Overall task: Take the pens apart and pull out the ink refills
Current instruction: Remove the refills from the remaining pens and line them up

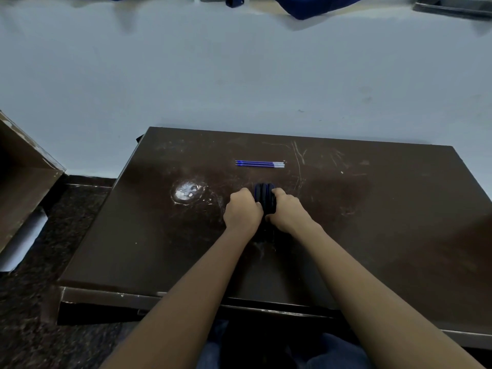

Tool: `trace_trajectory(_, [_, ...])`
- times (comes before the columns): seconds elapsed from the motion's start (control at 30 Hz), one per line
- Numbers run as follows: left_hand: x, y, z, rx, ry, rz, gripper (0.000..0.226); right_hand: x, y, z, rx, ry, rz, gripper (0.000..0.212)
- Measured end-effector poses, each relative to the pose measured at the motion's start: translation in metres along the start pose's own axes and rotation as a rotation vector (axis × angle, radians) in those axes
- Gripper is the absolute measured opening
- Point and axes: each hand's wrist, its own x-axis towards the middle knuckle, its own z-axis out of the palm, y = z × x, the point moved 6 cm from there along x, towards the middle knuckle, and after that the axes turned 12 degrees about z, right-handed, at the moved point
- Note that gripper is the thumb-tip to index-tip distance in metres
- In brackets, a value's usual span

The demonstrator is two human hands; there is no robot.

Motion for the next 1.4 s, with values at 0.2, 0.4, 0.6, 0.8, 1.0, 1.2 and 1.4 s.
trace_trajectory(0.2, [0.002,0.003,0.001,0.034,-0.002,0.037,0.015,0.001,0.001,0.000,0.022,-0.001,0.006,0.069])
trace_trajectory(0.4, [0.004,-0.001,0.001,-0.004,0.003,0.010,0.020,0.001,0.001,0.000,0.034,-0.002,0.010,0.068])
trace_trajectory(0.6, [0.007,-0.006,0.005,-0.032,-0.035,-0.025,0.026,0.000,0.000,0.000,0.042,-0.008,0.006,0.067])
trace_trajectory(0.8, [0.008,-0.006,0.004,-0.033,-0.039,-0.026,0.026,0.000,0.000,0.000,0.042,-0.008,-0.001,0.065])
trace_trajectory(1.0, [0.007,-0.005,0.003,-0.028,-0.043,-0.035,0.026,0.001,0.000,0.000,0.048,-0.019,-0.002,0.068])
trace_trajectory(1.2, [0.006,-0.004,0.000,-0.041,-0.037,-0.044,0.025,0.001,0.001,-0.002,0.057,-0.027,-0.002,0.066])
trace_trajectory(1.4, [0.007,-0.006,-0.007,-0.064,-0.027,-0.088,0.024,0.009,0.008,-0.013,0.114,0.081,-0.004,0.061])
